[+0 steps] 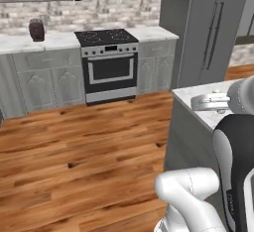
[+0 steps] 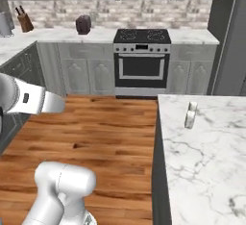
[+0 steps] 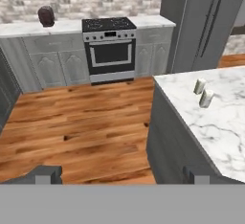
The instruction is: Pick the boxed drink, boxed drink, can from the counter and place them in the open cabinet.
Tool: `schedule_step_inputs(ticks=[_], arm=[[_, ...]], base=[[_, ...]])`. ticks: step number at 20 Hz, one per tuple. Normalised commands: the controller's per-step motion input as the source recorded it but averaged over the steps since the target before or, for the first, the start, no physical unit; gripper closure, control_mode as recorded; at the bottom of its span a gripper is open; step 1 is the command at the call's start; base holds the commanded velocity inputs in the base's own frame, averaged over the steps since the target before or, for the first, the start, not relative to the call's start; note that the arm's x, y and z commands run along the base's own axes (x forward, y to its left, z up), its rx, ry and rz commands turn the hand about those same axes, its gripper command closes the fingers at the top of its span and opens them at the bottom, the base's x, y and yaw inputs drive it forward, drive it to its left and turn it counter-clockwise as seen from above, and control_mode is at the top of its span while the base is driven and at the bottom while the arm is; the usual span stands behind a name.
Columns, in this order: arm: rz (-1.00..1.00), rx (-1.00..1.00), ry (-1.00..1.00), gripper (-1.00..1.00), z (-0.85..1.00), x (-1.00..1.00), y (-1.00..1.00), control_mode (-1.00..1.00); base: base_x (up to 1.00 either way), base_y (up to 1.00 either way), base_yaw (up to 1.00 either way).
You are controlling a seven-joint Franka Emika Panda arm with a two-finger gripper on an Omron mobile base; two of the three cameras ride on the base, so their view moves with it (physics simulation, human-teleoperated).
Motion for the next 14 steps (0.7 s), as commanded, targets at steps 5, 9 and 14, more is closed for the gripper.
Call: schedule_step_inputs(ticks=[5,9,14], arm=[[0.0,0.0,0.0,-1.0,0.0,0.0,0.0,1.0],[0.0,0.0,0.0,-1.0,0.0,0.0,0.0,1.0],[0.0,0.0,0.0,-1.0,0.0,0.0,0.0,1.0]], base=[[0.53,0.0,-0.11],[0.33,0.0,-0.15],[0.04,0.0,-0.25]])
